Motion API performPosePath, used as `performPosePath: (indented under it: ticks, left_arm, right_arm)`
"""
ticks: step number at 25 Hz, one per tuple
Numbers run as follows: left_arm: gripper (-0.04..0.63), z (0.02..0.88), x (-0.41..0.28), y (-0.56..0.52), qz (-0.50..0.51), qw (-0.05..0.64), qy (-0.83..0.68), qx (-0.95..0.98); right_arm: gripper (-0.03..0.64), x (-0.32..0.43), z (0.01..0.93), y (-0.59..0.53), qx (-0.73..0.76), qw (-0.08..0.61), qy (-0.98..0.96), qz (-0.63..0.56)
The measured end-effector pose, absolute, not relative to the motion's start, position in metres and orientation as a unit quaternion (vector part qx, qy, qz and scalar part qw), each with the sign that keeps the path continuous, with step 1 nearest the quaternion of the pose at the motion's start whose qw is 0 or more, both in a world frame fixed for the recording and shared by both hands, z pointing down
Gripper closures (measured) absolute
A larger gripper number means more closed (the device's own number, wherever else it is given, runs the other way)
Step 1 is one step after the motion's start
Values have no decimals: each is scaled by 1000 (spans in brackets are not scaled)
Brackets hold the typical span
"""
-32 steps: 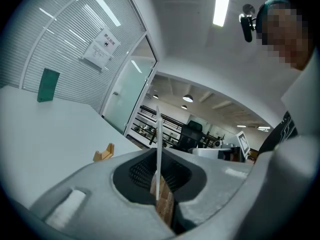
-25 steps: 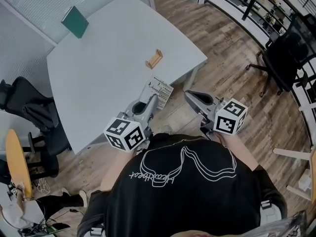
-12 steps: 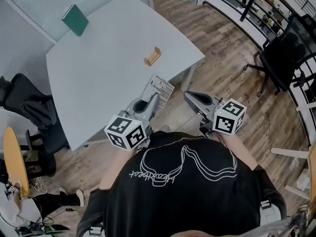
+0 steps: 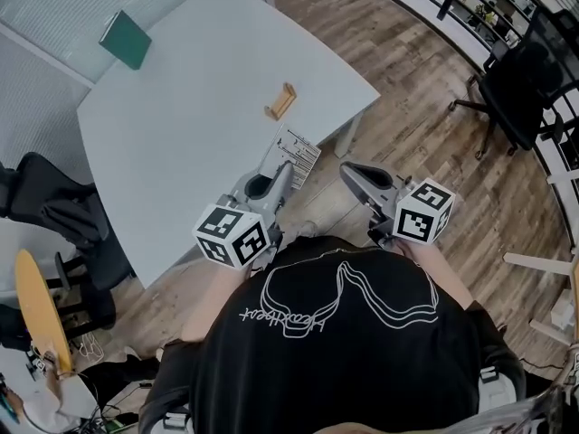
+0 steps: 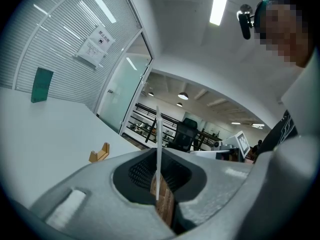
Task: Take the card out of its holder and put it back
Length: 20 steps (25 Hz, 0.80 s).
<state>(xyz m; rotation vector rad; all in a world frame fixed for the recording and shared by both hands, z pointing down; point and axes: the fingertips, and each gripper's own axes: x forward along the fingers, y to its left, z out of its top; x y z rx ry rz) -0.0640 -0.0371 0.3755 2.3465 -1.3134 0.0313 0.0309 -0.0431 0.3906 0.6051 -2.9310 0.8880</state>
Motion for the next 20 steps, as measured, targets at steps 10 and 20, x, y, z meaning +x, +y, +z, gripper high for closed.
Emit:
performPosePath:
  ticks: [10, 20]
  left_arm:
    - [571, 371, -106, -102, 31, 205, -473, 856]
    - [571, 376, -144, -168, 34, 177, -488, 854]
  right_arm:
    - [607, 2, 393, -85, 223, 12, -929, 295]
    - [607, -7, 406, -113, 259, 13, -916, 305]
